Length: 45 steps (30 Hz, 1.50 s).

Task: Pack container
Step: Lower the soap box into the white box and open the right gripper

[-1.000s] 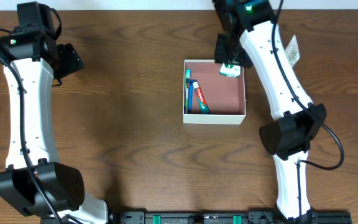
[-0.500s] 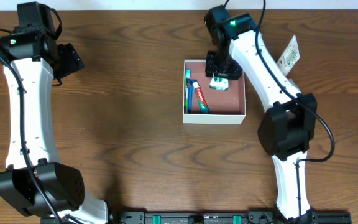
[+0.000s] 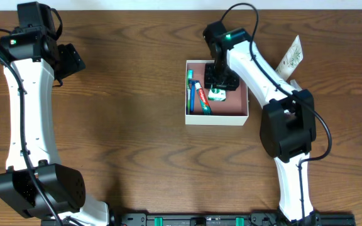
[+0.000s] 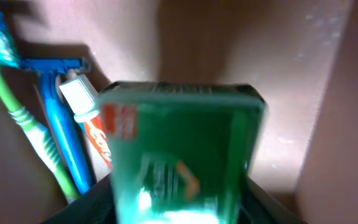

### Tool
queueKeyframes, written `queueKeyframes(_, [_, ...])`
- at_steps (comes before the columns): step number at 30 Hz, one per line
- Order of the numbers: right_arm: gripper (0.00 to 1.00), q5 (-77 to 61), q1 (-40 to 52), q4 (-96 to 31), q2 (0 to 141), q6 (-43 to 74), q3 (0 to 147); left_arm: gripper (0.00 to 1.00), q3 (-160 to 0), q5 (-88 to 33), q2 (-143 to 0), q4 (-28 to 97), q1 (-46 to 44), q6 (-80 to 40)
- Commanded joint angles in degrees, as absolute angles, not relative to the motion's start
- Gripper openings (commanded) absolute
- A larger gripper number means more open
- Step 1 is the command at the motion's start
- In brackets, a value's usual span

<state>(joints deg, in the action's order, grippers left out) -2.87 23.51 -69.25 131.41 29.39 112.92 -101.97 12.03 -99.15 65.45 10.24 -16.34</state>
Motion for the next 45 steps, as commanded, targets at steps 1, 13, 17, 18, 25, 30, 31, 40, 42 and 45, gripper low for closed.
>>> queueKeyframes(1, [0.52,-3.44,25.15,-68.01,130.93,28.42,110.19,0.98,-101.78,12.49,-99.24,65.54,10.33,-16.62])
queueKeyframes(13, [0.54,-2.79,25.56,-60.64,130.93,28.42,106.21,0.98,-101.78,12.49,-99.24,65.54,10.33,-16.62])
queueKeyframes(17, [0.56,-1.48,25.28,-60.60,130.93,28.45,106.21,0.98,-101.78,12.51,-99.24,65.54,10.33,-16.64])
queueKeyframes(18, [0.56,-1.50,25.12,-60.53,130.93,28.45,106.21,0.98,-101.78,12.49,-99.24,65.54,10.33,-16.64])
queueKeyframes(25, [0.55,-1.52,24.03,-60.62,130.93,32.27,106.21,0.98,-101.78,12.49,-99.24,65.54,10.33,-16.62])
queueKeyframes(30, [0.54,-1.52,23.64,-60.12,130.93,36.64,106.21,0.98,-101.78,12.49,-99.24,65.54,10.33,-16.62])
queueKeyframes(31, [0.54,-1.50,23.55,-59.77,130.93,36.88,106.21,0.98,-101.78,12.51,-99.24,65.54,10.33,-16.64])
queueKeyframes(40, [0.54,-1.56,23.59,-56.01,130.93,39.20,106.24,0.98,-101.78,12.49,-99.24,65.54,10.33,-16.62])
queueKeyframes(42, [0.54,-1.54,23.59,-55.99,130.93,39.20,106.24,0.98,-101.78,12.51,-99.24,65.54,10.33,-16.62])
queueKeyframes(45, [0.54,-1.52,23.57,-56.12,130.93,39.20,106.24,0.98,-101.78,12.49,-99.24,65.54,10.33,-16.62])
